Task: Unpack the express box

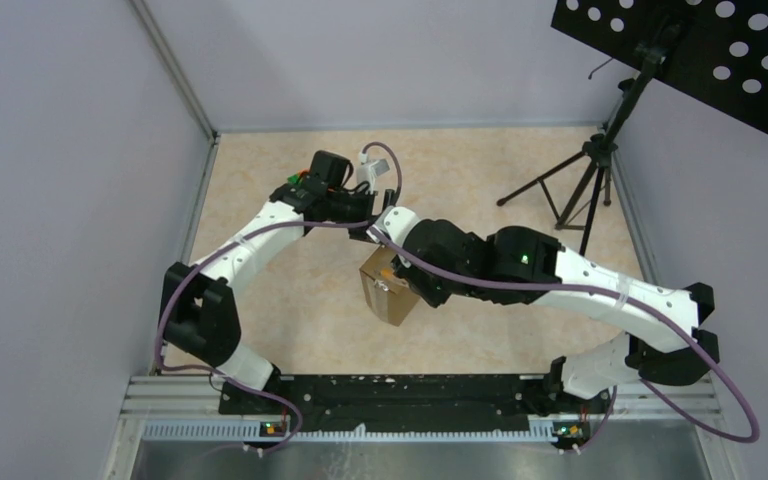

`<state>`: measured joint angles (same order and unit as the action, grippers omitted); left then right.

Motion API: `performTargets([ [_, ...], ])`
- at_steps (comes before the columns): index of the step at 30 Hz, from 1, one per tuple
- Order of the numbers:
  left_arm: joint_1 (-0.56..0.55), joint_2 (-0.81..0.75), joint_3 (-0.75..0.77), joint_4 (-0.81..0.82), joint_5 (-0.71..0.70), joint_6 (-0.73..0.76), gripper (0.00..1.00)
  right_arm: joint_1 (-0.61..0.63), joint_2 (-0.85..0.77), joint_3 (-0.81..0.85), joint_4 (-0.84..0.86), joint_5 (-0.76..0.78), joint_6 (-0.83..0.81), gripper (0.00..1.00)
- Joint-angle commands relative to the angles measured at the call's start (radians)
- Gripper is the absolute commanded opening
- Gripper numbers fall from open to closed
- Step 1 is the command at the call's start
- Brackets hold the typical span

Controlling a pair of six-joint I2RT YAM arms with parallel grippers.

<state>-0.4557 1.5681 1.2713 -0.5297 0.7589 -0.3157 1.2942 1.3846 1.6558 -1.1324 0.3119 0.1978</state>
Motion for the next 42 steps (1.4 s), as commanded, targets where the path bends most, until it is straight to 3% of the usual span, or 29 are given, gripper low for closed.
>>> performTargets([
  [1, 0.018, -0.061, -0.032, 0.016, 0.019, 0.009, 0.94, 0.027, 0.006, 0.047, 0.036, -0.002, -0.026, 0.0],
  [13, 0.018, -0.055, -0.09, -0.007, 0.011, 0.03, 0.9, 0.037, 0.032, 0.027, 0.072, 0.061, -0.05, 0.0],
  [42, 0.018, -0.031, -0.106, -0.003, 0.012, 0.035, 0.89, 0.037, 0.031, -0.04, 0.075, 0.039, -0.037, 0.0],
])
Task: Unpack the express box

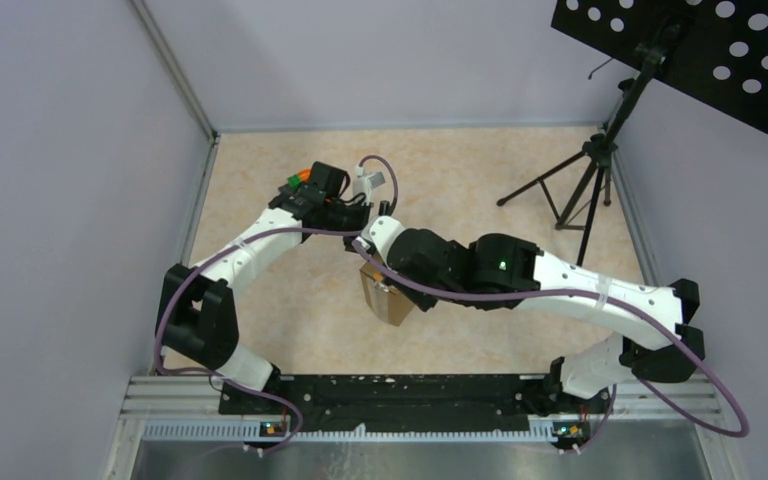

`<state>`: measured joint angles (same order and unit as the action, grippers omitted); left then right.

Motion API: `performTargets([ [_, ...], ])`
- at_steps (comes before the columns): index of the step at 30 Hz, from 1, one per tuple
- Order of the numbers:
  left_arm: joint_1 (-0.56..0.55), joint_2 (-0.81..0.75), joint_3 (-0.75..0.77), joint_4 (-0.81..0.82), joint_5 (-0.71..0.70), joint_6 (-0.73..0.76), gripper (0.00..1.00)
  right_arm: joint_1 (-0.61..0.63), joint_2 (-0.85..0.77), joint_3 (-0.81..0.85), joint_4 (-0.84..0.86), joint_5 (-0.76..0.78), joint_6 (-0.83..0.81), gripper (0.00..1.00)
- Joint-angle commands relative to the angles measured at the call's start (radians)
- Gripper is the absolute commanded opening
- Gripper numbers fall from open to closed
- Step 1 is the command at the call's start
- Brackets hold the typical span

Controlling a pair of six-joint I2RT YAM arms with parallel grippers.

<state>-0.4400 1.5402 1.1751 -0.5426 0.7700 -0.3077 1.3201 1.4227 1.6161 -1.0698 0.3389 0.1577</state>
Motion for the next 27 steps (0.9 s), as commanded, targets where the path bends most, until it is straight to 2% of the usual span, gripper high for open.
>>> performTargets([
  [1, 0.003, -0.001, -0.009, 0.01, 0.001, 0.028, 0.89, 0.011, -0.006, -0.001, 0.009, 0.014, 0.003, 0.0],
  [13, 0.002, 0.017, -0.006, 0.009, 0.011, 0.036, 0.89, 0.011, 0.036, -0.036, -0.016, 0.036, -0.003, 0.0],
  [27, 0.017, 0.046, -0.012, -0.012, 0.014, 0.071, 0.89, 0.011, 0.03, 0.102, -0.113, 0.036, 0.008, 0.0],
])
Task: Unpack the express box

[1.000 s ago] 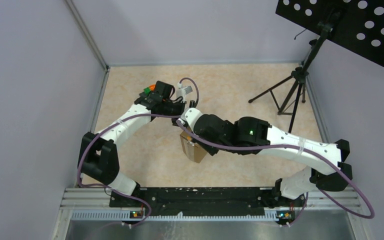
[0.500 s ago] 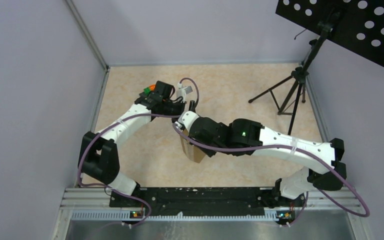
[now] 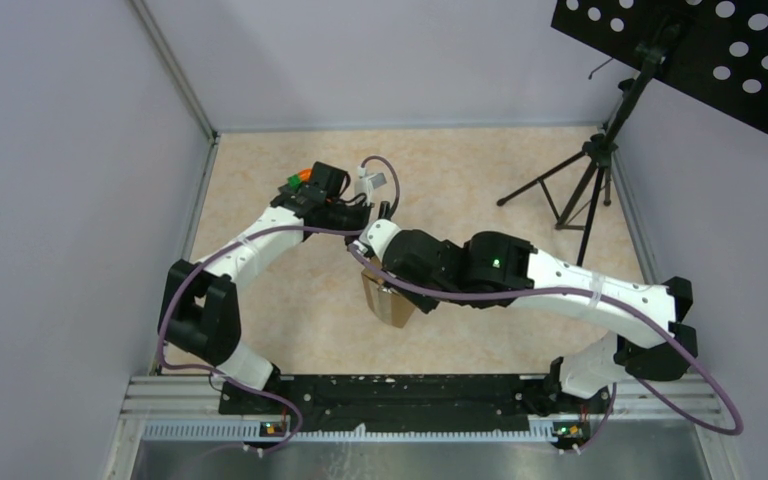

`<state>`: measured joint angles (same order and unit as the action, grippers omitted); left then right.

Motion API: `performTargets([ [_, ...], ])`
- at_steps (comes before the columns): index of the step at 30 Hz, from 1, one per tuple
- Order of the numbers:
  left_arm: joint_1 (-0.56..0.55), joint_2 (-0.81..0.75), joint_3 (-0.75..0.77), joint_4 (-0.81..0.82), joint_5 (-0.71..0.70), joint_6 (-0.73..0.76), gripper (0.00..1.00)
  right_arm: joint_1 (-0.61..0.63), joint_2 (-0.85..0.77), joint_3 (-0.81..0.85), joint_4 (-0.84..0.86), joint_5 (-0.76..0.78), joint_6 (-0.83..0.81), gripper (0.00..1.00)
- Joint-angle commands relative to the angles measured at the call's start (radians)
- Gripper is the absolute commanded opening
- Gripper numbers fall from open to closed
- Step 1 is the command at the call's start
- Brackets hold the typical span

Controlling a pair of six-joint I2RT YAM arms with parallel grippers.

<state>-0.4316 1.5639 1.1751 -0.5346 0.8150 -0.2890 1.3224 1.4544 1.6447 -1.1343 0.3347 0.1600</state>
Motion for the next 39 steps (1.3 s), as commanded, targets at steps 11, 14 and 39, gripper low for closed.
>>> performTargets([
  [11, 0.013, 0.04, 0.0, -0.028, -0.017, 0.071, 0.88, 0.009, 0.011, 0.066, -0.116, 0.005, 0.011, 0.0],
  [14, 0.013, 0.044, 0.001, -0.026, -0.012, 0.071, 0.88, 0.009, 0.01, 0.053, -0.124, 0.005, 0.017, 0.0],
  [39, 0.022, 0.074, 0.038, -0.02, -0.036, 0.073, 0.88, 0.01, 0.066, 0.047, -0.237, -0.034, 0.099, 0.0],
])
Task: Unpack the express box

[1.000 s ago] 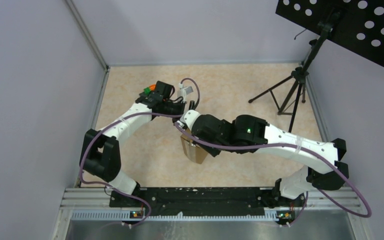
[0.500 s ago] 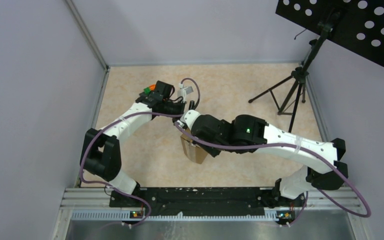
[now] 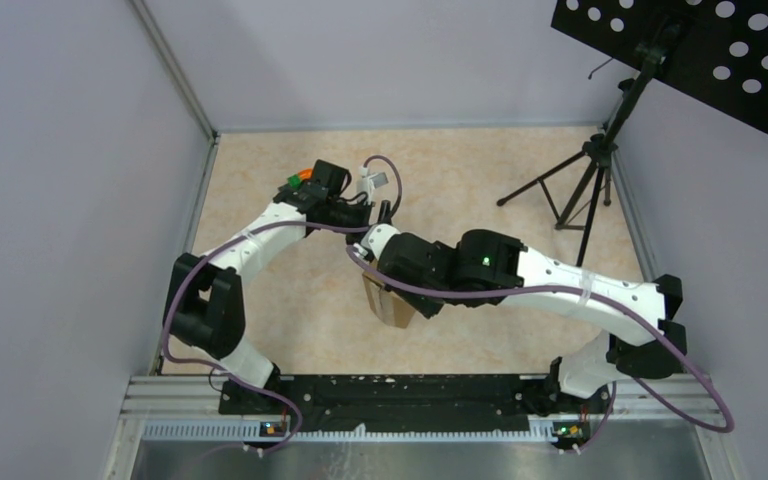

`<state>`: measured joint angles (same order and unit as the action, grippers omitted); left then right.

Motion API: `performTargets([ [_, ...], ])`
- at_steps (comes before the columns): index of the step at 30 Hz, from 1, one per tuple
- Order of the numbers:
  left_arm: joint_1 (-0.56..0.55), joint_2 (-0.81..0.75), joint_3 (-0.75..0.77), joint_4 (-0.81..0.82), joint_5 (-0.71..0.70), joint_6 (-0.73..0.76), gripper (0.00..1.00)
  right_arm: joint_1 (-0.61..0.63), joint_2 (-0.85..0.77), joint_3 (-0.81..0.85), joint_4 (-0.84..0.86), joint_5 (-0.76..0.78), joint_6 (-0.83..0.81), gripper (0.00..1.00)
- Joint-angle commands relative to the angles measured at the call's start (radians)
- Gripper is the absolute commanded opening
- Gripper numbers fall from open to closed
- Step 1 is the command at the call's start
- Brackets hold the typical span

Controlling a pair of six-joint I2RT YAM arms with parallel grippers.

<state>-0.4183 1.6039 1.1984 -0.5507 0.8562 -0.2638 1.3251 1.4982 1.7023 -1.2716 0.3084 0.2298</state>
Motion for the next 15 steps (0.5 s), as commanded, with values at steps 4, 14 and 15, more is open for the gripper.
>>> performTargets([
  [4, 0.011, 0.035, 0.017, -0.012, -0.088, 0.059, 0.88, 0.007, 0.024, 0.063, -0.12, 0.046, 0.04, 0.0],
  [14, 0.019, 0.034, 0.014, -0.011, -0.085, 0.063, 0.88, 0.007, 0.015, 0.177, -0.141, 0.096, 0.049, 0.0],
  [15, 0.02, 0.035, 0.013, -0.012, -0.084, 0.063, 0.88, 0.007, 0.014, 0.172, -0.142, 0.088, 0.05, 0.0],
])
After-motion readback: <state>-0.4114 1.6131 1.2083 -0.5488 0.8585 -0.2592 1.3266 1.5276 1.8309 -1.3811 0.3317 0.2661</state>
